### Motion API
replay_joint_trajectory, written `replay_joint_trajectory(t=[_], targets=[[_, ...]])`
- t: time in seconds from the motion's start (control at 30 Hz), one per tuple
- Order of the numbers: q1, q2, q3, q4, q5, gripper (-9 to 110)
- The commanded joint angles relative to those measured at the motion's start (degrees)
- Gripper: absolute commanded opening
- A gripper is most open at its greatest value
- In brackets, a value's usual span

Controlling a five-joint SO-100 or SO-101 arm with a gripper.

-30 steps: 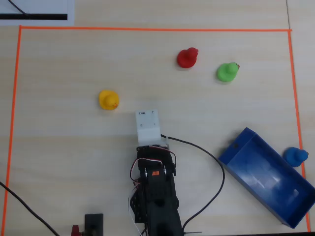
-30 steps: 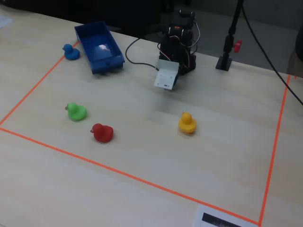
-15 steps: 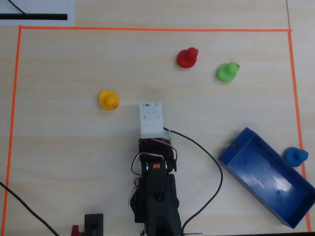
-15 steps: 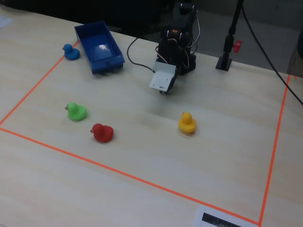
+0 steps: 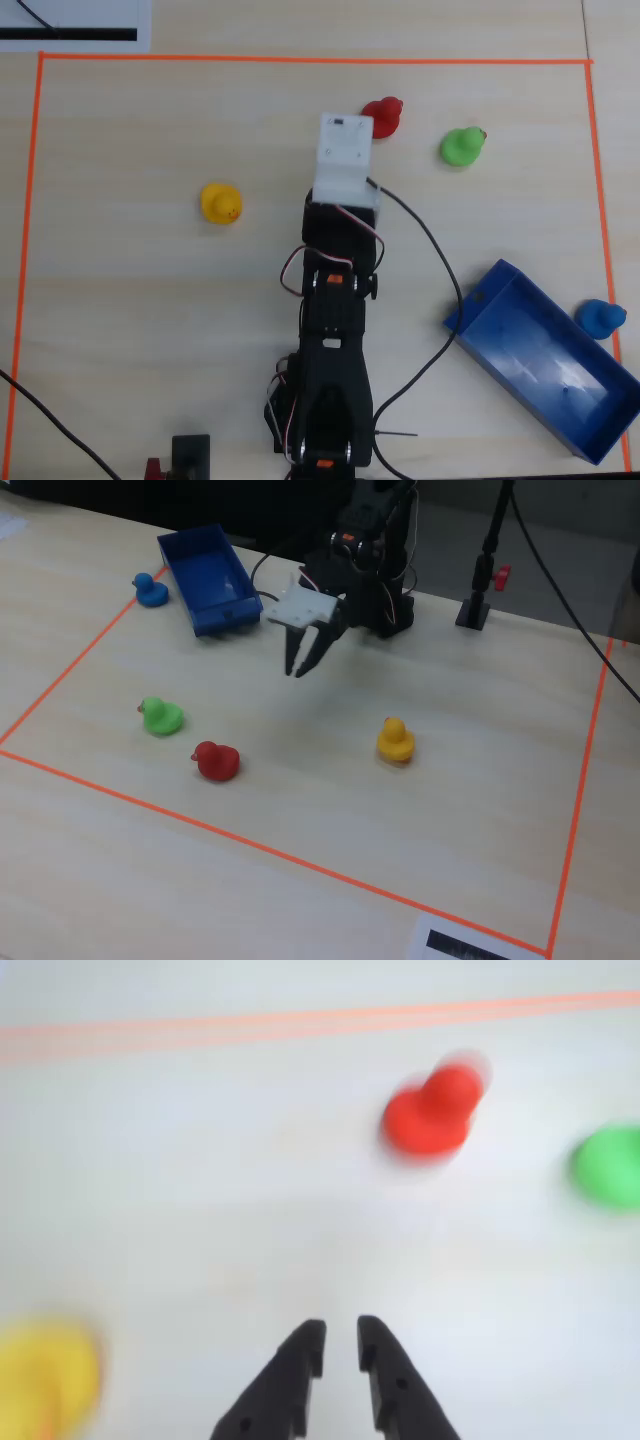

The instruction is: Grasp green duck and put it into box.

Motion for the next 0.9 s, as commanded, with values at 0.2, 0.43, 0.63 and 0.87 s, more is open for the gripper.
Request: replay_joint_trajectory(t=[0.2, 0.43, 0.63, 0.87], targets=[[16.9, -39.4, -34.1, -38.8, 13.7, 9], [28.0, -56.0, -41.7, -45.3, 8.7, 21], [31.6, -60.6, -35.0, -45.4, 3.5, 31], [30.1, -65.7, -35.7, -45.8, 1.5, 32]])
